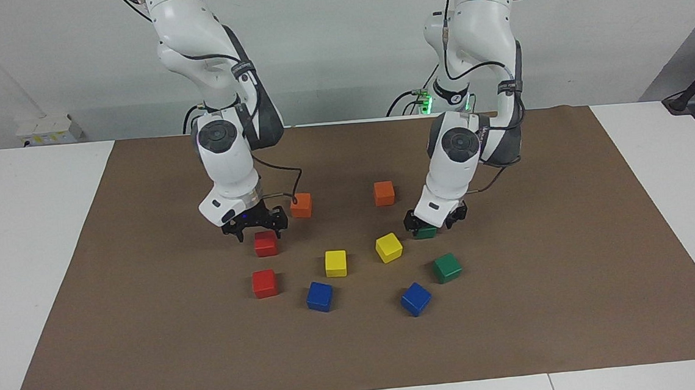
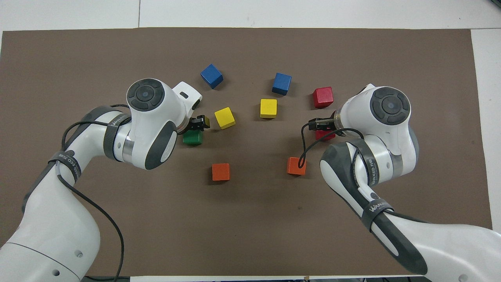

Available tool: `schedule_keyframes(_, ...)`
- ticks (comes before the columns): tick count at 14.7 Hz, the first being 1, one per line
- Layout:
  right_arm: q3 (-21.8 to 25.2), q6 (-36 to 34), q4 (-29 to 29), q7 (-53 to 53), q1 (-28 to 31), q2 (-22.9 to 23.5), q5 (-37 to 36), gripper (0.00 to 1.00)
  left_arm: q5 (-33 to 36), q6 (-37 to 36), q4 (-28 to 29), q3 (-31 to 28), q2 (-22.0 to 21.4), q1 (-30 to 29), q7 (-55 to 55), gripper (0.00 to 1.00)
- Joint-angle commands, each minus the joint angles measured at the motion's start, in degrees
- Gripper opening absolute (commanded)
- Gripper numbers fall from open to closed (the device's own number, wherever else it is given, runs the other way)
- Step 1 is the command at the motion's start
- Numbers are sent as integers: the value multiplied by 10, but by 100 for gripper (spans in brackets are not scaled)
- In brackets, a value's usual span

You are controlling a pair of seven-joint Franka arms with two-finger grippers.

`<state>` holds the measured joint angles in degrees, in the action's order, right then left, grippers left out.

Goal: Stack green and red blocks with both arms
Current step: 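Carry the green cube outward while the right gripper carries the red cube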

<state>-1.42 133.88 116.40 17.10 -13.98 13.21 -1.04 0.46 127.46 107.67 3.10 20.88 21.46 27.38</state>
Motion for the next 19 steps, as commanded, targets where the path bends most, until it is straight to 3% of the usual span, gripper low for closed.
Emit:
schedule_keyframes(1, 1, 20, 16, -18, 1, -5, 8, 100, 10, 14, 21, -5, -12, 16, 22, 93)
schedule_keyframes(2, 1, 22, 16, -18, 1, -4, 8, 100, 10, 14, 22, -5, -12, 16, 34, 85)
schedule_keyframes(3, 1, 27, 18, -19, 1, -4, 8, 100, 10, 13, 22, -5, -12, 19, 37, 67)
schedule_keyframes(5, 1, 31, 18, -19, 1, 1, 8, 100, 10, 2, 18, -5, -12, 22, 36, 12)
schedule_keyframes(6, 1, 32, 18, -18, 1, 2, 8, 100, 10, -10, 14, -6, -12, 22, 36, 0)
schedule_keyframes(9, 1, 32, 20, -19, 0, 6, 8, 100, 9, -96, -42, -12, -20, 8, 32, 0)
schedule_keyframes(13, 1, 32, 26, -26, 2, 9, 7, 100, 4, -164, -62, -9, -70, -90, -54, 0)
schedule_keyframes(16, 1, 48, 26, -23, 0, 16, 8, 100, 3, -164, -58, -12, -75, -171, -193, 0)
schedule_keyframes(19, 1, 52, 33, -22, 1, 16, 7, 100, 3, -140, -52, -12, -74, -227, -264, 0)
